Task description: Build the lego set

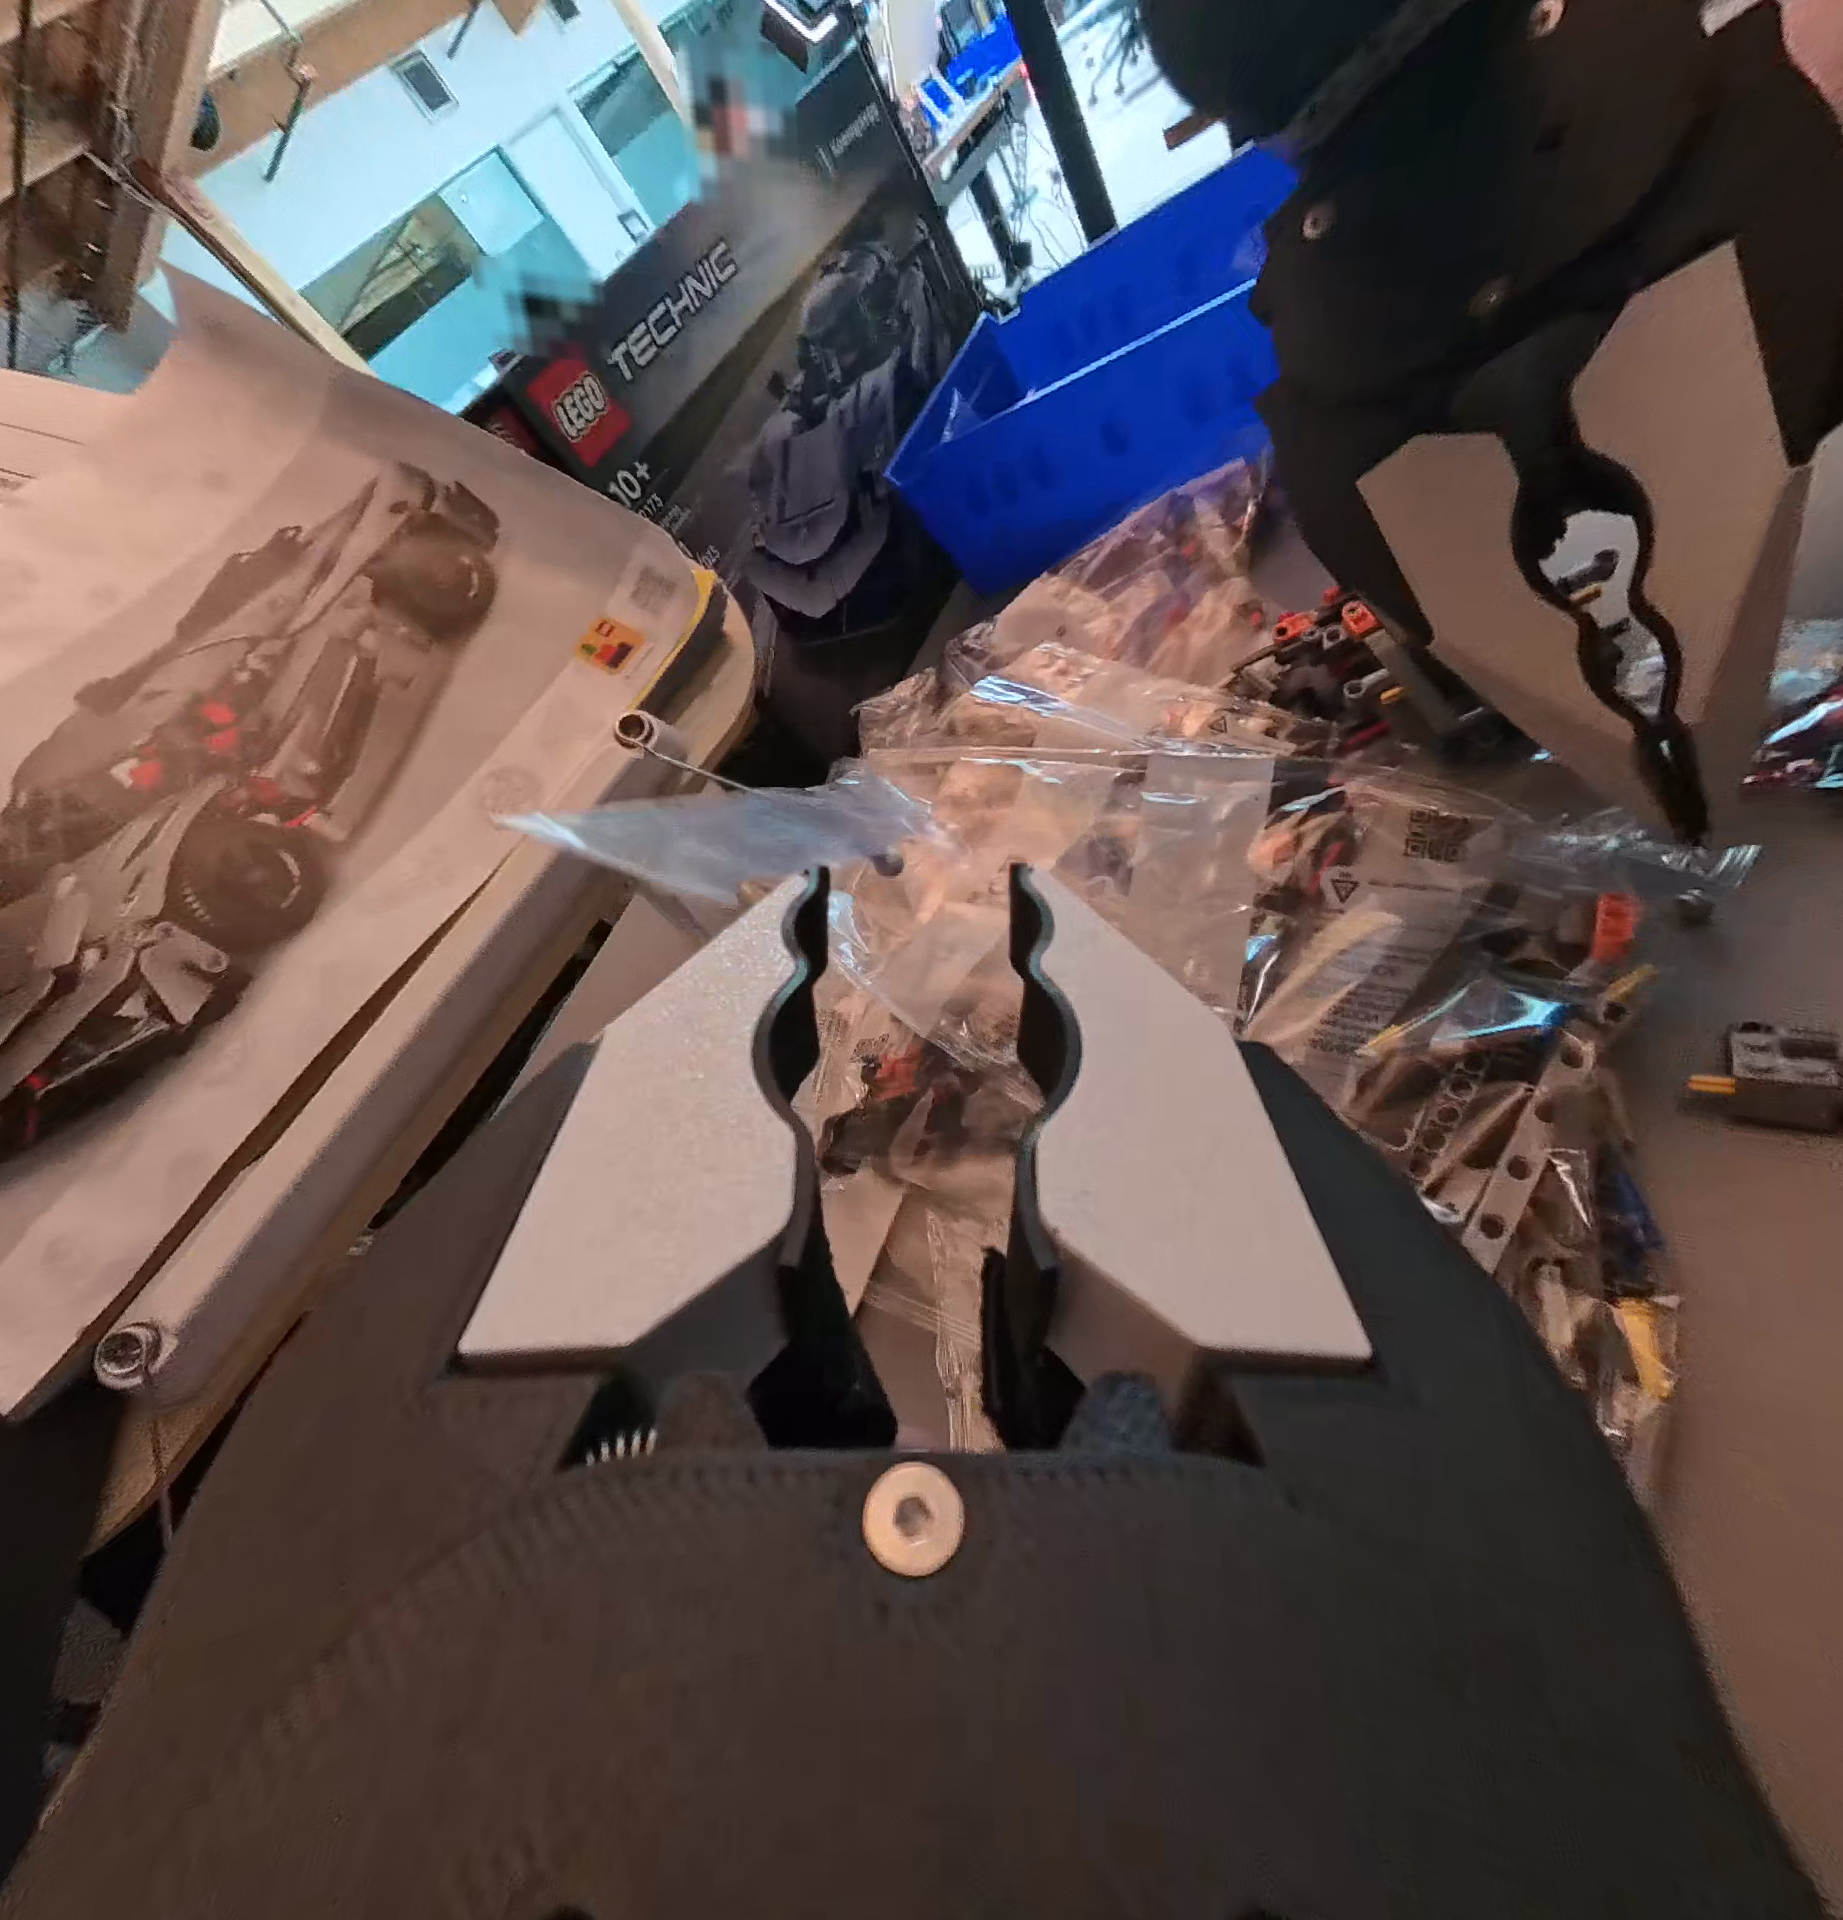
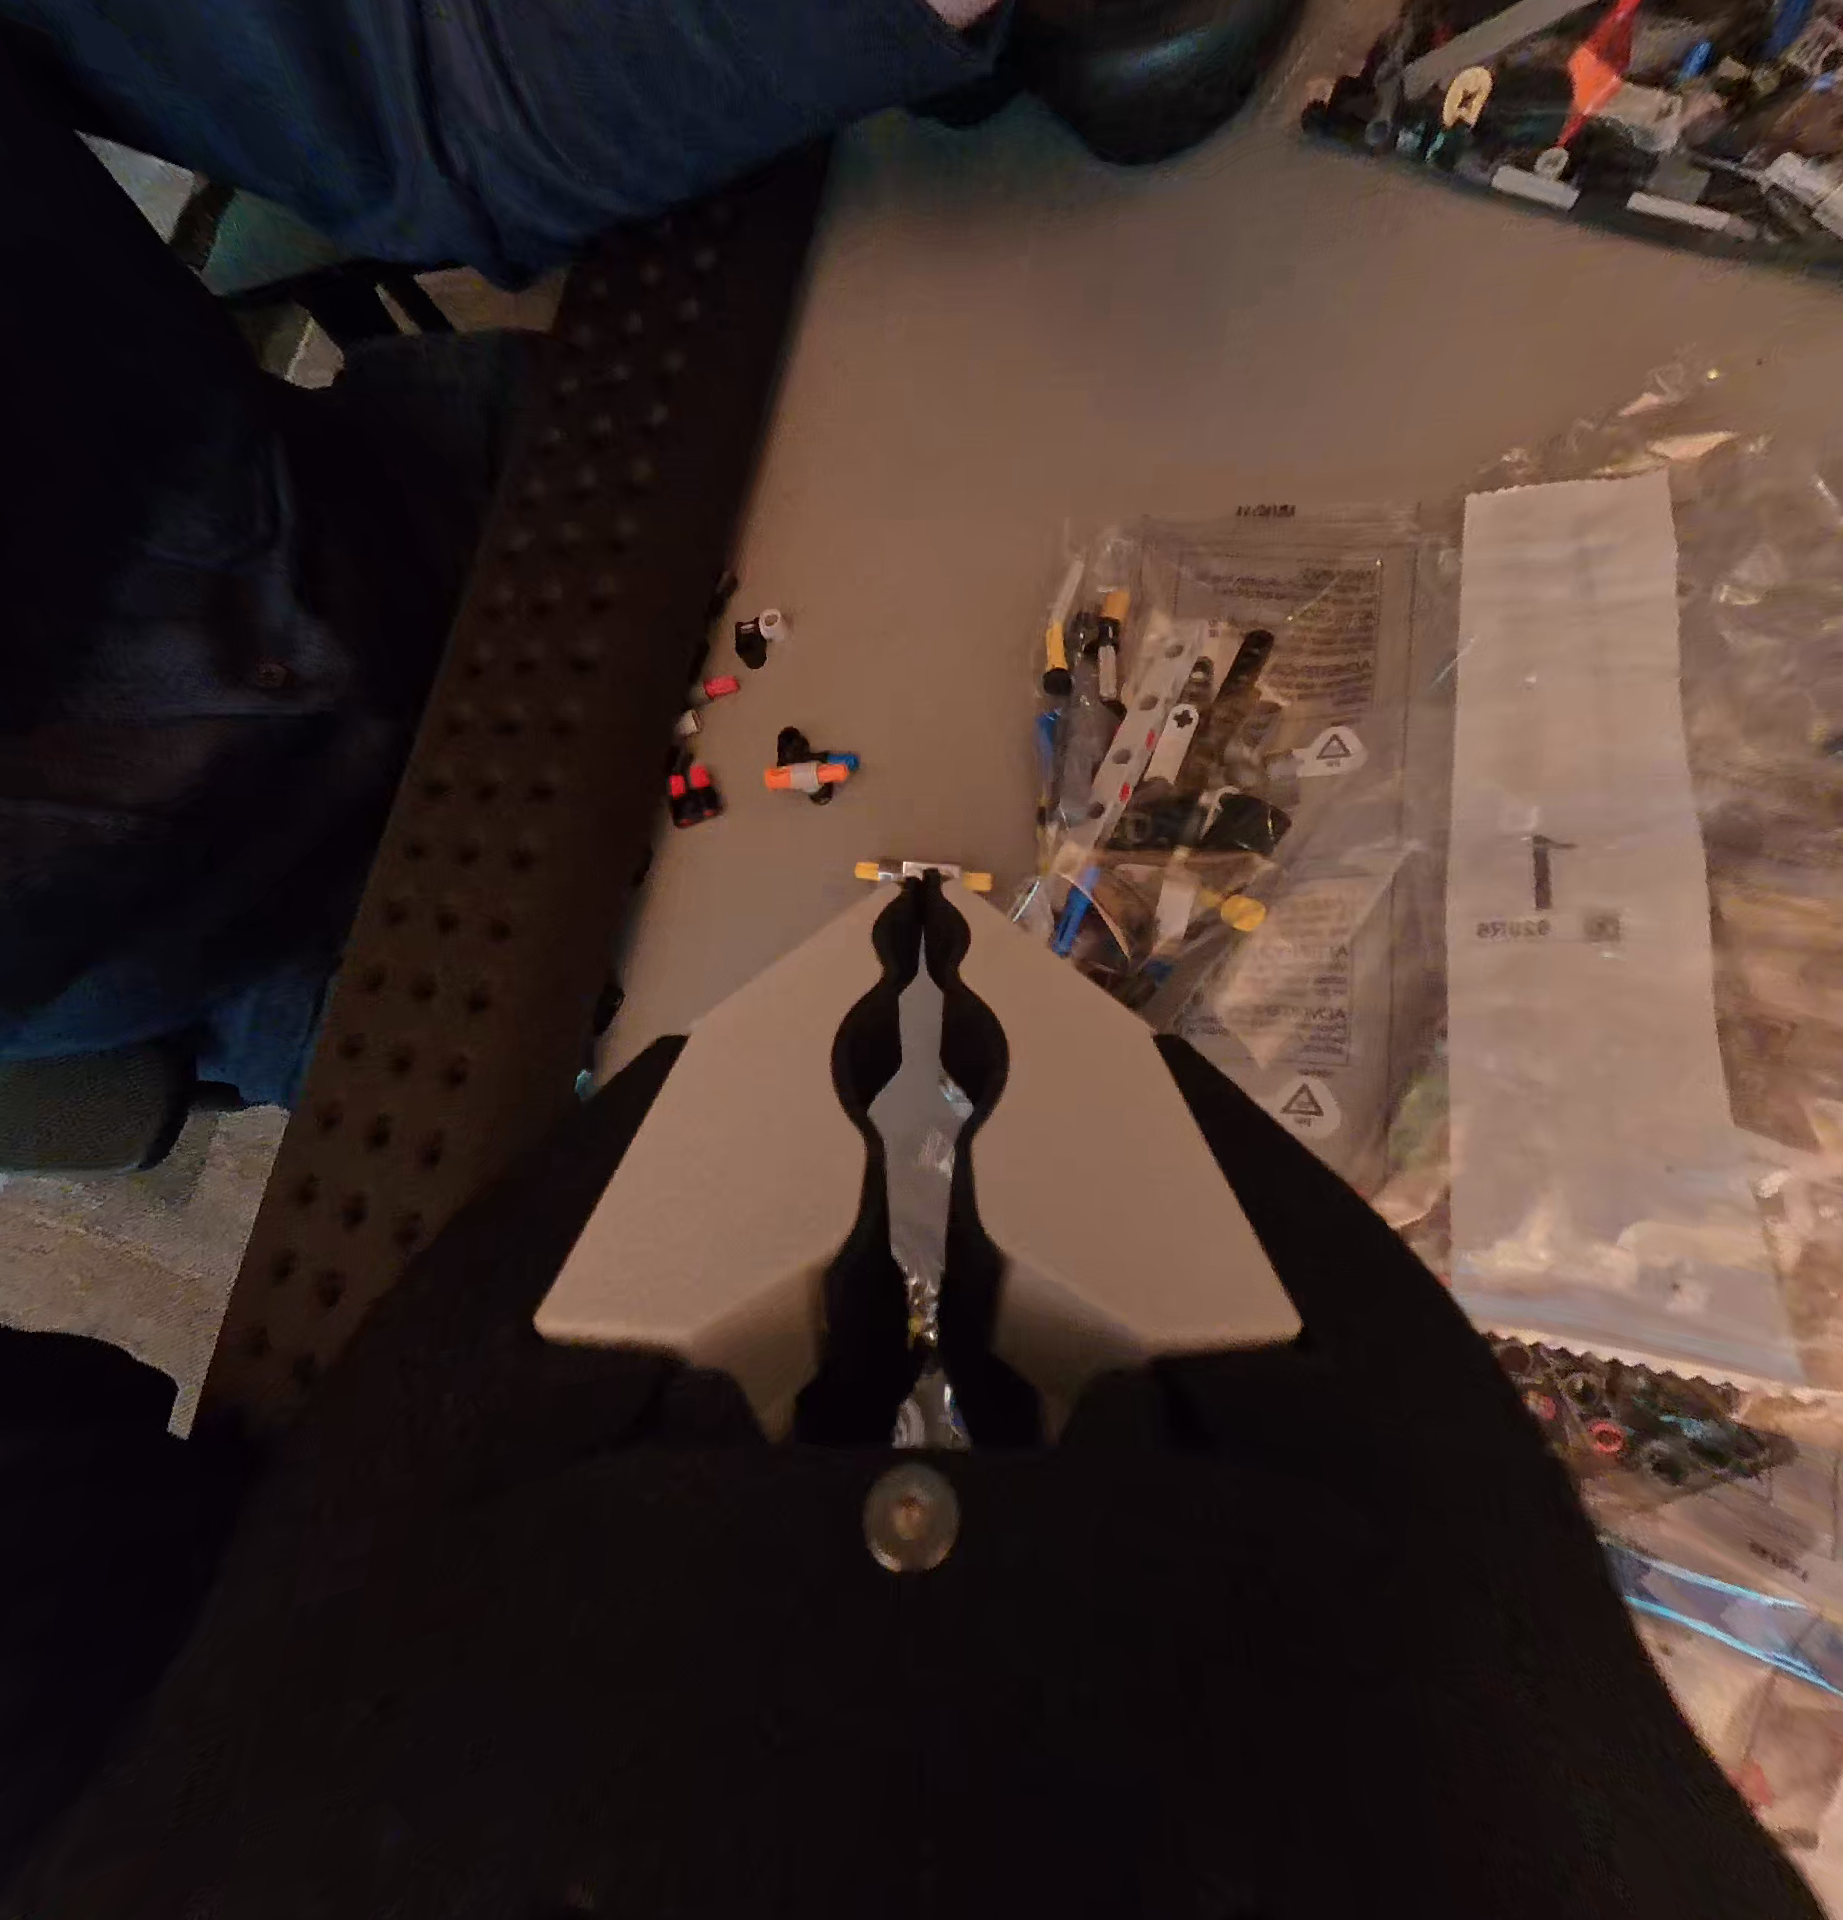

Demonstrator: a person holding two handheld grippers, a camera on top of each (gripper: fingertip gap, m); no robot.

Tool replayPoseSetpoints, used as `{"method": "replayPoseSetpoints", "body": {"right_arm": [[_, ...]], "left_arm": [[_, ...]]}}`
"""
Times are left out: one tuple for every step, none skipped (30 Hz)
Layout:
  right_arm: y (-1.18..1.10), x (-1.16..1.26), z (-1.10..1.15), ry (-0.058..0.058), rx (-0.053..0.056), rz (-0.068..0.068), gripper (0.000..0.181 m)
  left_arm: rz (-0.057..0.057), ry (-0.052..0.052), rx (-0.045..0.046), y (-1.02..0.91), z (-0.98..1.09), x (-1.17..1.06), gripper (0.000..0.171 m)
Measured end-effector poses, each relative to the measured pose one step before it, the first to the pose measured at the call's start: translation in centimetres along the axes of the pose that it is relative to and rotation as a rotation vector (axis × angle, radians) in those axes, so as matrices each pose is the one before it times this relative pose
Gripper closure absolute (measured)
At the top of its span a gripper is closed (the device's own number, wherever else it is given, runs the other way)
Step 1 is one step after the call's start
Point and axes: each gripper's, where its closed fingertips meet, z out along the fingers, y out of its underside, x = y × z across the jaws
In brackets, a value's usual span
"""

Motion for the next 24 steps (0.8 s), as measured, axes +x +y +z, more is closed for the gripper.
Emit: {"method": "replayPoseSetpoints", "body": {"right_arm": [[0.124,-0.108,0.104,0.0001,-0.0112,-0.0064,0.181],[0.065,-0.160,0.110,-0.0012,-0.0095,-0.0095,0.181],[0.022,-0.100,0.135,0.0011,-0.0077,-0.0068,0.181],[0.012,-0.106,0.151,-0.0013,-0.0075,-0.0025,0.181],[0.024,-0.166,0.205,-0.0063,-0.0094,-0.0023,0.178],[-0.002,-0.214,0.252,-0.0073,-0.0092,-0.0078,0.176],[-0.087,-0.253,0.309,-0.0074,-0.0064,-0.0126,0.172],[-0.150,-0.293,0.371,-0.0081,-0.0068,-0.0147,0.169],[-0.178,-0.317,0.461,-0.0090,-0.0093,-0.0172,0.166],[-0.167,-0.341,0.559,-0.0096,-0.0129,-0.0181,0.162],[-0.092,-0.295,0.616,-0.0075,-0.0187,-0.0166,0.158],[-0.020,-0.219,0.639,-0.0034,-0.0225,-0.0149,0.155],[-0.020,-0.276,0.653,-0.0097,-0.0209,-0.0145,0.152],[-0.038,-0.285,0.614,-0.0118,-0.0170,-0.0147,0.150],[-0.070,-0.134,0.570,-0.0047,-0.0137,-0.0121,0.149],[-0.113,-0.071,0.524,-0.0029,-0.0110,-0.0062,0.148],[-0.183,-0.081,0.513,-0.0053,-0.0088,-0.0031,0.147],[-0.196,-0.126,0.516,-0.0040,-0.0091,-0.0070,0.146],[-0.115,-0.101,0.535,0.0007,-0.0148,-0.0107,0.145],[0.091,-0.103,0.536,0.0020,-0.0266,-0.0106,0.144],[0.221,-0.083,0.504,0.0039,-0.0309,-0.0096,0.144],[0.200,0.030,0.406,0.0079,-0.0240,-0.0072,0.144],[0.220,0.079,0.328,0.0061,-0.0196,-0.0023,0.146],[0.200,0.136,0.274,0.0051,-0.0156,0.0027,0.148]], "left_arm": [[0.0085,0.0044,-0.00955,0.173,0.151,0.180,0.139],[0.0038,0.0071,-0.00454,0.090,0.095,0.178,0.139],[-0.0004,0.0068,0.00135,0.007,0.025,0.126,0.139],[-0.0042,0.0086,0.00135,-0.005,0.012,0.109,0.139],[-0.0044,0.0114,0.00207,-0.021,-0.008,0.150,0.139],[-0.0033,0.0092,0.00263,-0.028,-0.003,0.130,0.139],[-0.0018,0.0074,-0.00025,0.009,0.022,0.114,0.140],[0.0017,0.0036,-0.00385,0.060,0.051,0.084,0.140],[0.0032,0.0033,-0.00507,0.083,0.068,0.084,0.141],[0.0015,0.0039,-0.00397,0.081,0.079,0.080,0.141],[0.0003,0.0037,-0.00291,0.076,0.067,0.081,0.141],[-0.0001,0.0033,-0.00323,0.079,0.063,0.060,0.141],[-0.0004,0.0011,-0.00255,0.087,0.050,0.015,0.141],[-0.0002,0.0010,-0.00183,0.059,0.042,0.009,0.141],[-0.0007,-0.0003,-0.00196,0.063,0.019,-0.016,0.141],[-0.0008,-0.0006,-0.00044,0.027,-0.006,-0.032,0.141],[-0.0010,-0.0006,-0.00005,0.007,-0.001,-0.031,0.141],[-0.0003,-0.0013,-0.00049,0.006,-0.005,-0.034,0.142],[-0.0007,-0.0034,-0.00285,0.044,0.002,-0.062,0.142],[-0.0006,-0.0022,-0.00452,0.083,-0.005,-0.053,0.142],[0.0002,-0.0016,-0.00289,0.063,-0.014,-0.042,0.142],[-0.0003,-0.0009,0.00033,0.027,-0.018,-0.028,0.142],[-0.0013,-0.0002,0.00063,0.010,-0.006,-0.017,0.142],[-0.0006,-0.0001,-0.00069,0.018,0.004,-0.015,0.142]]}}
